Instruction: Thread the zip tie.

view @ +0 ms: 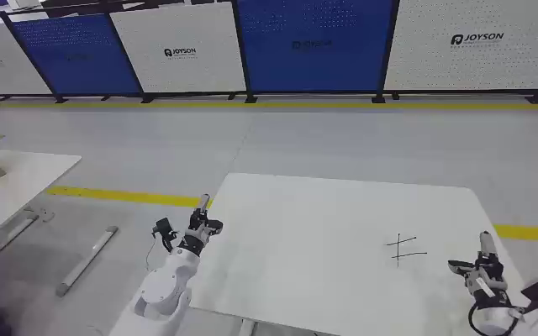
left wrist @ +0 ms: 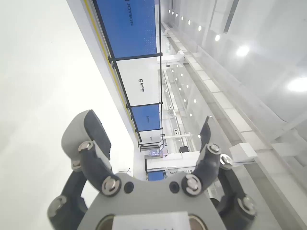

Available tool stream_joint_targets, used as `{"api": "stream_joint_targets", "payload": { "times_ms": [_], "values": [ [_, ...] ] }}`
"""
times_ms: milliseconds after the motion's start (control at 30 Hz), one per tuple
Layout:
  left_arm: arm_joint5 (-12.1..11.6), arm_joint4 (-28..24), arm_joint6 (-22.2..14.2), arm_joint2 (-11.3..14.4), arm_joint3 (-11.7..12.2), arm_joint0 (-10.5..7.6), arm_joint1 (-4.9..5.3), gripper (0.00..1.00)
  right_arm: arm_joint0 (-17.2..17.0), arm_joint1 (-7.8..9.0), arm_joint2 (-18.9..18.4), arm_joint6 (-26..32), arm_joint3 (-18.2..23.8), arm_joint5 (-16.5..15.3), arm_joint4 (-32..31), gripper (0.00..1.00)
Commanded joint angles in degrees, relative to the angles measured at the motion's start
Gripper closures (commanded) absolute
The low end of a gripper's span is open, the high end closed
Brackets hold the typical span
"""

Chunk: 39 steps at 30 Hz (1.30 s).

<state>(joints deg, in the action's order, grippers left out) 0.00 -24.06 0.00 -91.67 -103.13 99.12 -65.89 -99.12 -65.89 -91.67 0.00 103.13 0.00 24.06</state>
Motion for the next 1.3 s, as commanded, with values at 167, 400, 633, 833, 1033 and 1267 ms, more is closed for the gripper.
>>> {"api": "stream_joint_targets", "payload": {
  "times_ms": [167,400,633,833,1033,1267],
  "values": [
    [0.0,0.0,0.0,0.0,0.0,0.0,0.0,0.0,0.0,0.29,-0.9,4.8,0.6,-0.4,-0.3,0.0],
    [0.0,0.0,0.0,0.0,0.0,0.0,0.0,0.0,0.8,2.04,-6.9,20.3,1.8,3.8,-9.8,0.0],
    [0.0,0.0,0.0,0.0,0.0,0.0,0.0,0.0,3.3,2.65,-8.7,24.5,0.6,8.2,-12.4,0.0],
    [0.0,0.0,0.0,0.0,0.0,0.0,0.0,0.0,3.3,2.65,-8.7,24.5,0.6,8.2,-12.4,0.0],
    [0.0,0.0,0.0,0.0,0.0,0.0,0.0,0.0,3.5,2.76,-8.3,28.0,1.2,7.7,-11.7,0.0],
    [0.0,0.0,0.0,0.0,0.0,0.0,0.0,0.0,12.9,5.77,-14.4,58.0,-7.4,5.5,-13.5,0.0]
  ]
}}
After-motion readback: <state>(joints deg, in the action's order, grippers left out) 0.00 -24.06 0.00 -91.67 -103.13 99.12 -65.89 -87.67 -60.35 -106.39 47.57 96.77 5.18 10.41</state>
